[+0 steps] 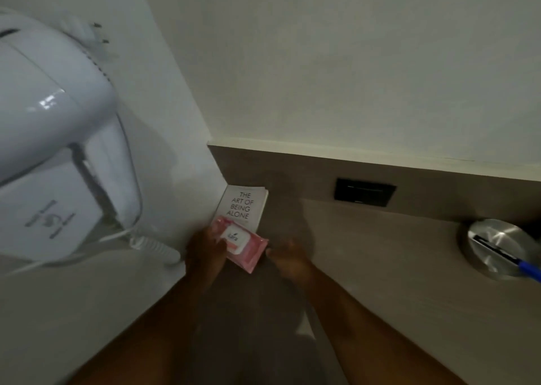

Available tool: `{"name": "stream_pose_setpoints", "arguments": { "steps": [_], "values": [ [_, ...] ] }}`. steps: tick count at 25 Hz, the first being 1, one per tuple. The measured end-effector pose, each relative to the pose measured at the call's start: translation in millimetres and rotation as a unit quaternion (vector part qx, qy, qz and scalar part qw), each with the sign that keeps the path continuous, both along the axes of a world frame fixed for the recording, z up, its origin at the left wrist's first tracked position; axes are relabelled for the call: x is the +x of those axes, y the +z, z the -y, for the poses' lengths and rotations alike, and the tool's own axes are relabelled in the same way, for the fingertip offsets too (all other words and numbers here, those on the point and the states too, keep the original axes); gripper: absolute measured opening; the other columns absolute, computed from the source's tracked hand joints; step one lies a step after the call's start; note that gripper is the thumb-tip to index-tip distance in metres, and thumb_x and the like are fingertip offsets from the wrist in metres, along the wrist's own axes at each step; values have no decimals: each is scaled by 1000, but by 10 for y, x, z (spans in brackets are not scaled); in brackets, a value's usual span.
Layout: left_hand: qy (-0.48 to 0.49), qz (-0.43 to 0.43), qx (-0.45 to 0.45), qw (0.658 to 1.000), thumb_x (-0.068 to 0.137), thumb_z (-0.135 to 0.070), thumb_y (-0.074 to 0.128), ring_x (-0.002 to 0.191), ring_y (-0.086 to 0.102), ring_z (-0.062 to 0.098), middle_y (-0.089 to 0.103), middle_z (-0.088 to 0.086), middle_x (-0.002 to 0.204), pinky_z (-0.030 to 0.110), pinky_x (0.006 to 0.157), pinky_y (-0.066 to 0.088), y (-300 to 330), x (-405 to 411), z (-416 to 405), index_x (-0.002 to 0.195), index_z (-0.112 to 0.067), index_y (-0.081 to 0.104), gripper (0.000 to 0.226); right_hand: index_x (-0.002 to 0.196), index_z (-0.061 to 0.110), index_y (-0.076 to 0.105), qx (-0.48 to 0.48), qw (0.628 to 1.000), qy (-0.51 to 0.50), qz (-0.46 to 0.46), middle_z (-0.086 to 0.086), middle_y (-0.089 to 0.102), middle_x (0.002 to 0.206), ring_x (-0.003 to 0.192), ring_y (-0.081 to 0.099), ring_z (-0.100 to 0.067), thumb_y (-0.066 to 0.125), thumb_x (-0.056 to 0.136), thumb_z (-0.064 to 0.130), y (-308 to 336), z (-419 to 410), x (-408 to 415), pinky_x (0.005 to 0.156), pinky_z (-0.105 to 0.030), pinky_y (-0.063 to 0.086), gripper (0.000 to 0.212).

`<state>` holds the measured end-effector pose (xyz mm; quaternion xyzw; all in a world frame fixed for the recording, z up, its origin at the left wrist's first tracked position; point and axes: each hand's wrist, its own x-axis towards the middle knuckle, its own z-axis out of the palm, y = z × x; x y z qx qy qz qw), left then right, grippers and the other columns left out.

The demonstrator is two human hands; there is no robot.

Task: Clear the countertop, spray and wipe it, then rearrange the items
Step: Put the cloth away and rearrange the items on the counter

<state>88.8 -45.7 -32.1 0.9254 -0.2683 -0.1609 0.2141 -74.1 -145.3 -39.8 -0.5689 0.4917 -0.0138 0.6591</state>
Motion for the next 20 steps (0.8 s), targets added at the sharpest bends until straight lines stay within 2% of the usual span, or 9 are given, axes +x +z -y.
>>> {"name": "stream_pose_setpoints", "arguments": {
  "steps": [2,4,7,9,11,13,15,17,20],
  "values": [
    [-18,11,-4,1000,93,-22,55,95,65,20,66,8,113,33,71,59,-67,79,38,121,-12,57,30,96,17,63,83,996,-9,15,-4,67,86,74,64,-14,65,87,19,-53,-97,261,61,-24,49,9],
    [-39,34,7,999,92,-27,57,105,62,25,63,9,118,43,83,57,-118,111,78,126,-12,54,38,109,14,62,131,991,-29,23,-9,72,97,86,70,-21,67,77,9,-92,-172,413,65,-29,52,33],
    [-2,18,-5,1000,93,-39,55,103,63,26,65,9,116,42,83,55,-136,21,180,120,-13,58,38,113,15,64,84,989,-117,33,-10,73,101,90,71,-27,65,80,1,-126,-110,352,57,-30,54,36],
    [-6,41,-30,999,94,-42,50,95,65,24,69,5,110,39,83,52,-139,-204,309,113,-17,62,34,108,14,68,48,982,-179,33,-6,75,88,76,74,-23,58,88,4,-164,74,148,48,-26,52,24],
    [-60,64,-47,995,94,-45,47,95,63,21,69,0,106,39,91,44,-180,-531,513,111,-23,61,31,105,7,67,1,966,-260,12,-8,74,80,59,71,-21,57,92,9,-211,372,-162,39,-25,50,16],
    [-159,54,-35,985,95,-48,45,109,59,16,66,-6,116,40,99,36,-256,-881,709,120,-29,56,33,108,5,61,-38,947,-317,-19,-10,71,84,61,68,-20,62,93,18,-254,692,-538,37,-24,49,20],
    [-258,61,9,964,95,-50,41,133,44,16,54,-8,139,48,113,24,-365,-1183,864,135,-33,45,44,108,7,58,-75,933,-349,-55,-5,67,80,66,67,-19,65,92,22,-276,972,-916,43,-30,54,23],
    [-317,91,45,943,96,-53,35,146,26,19,37,-9,155,54,117,10,-451,-1392,1001,147,-33,32,54,101,2,62,-150,927,-329,-98,-9,68,77,72,69,-30,65,91,23,-281,1165,-1231,61,-44,59,23],
    [-354,82,71,929,97,-56,28,150,14,20,22,-6,162,54,119,5,-511,-1622,1249,153,-30,20,62,88,3,69,-225,942,-218,-123,-16,71,81,77,69,-32,62,92,14,-223,1355,-1564,69,-38,56,13]
  ]
}}
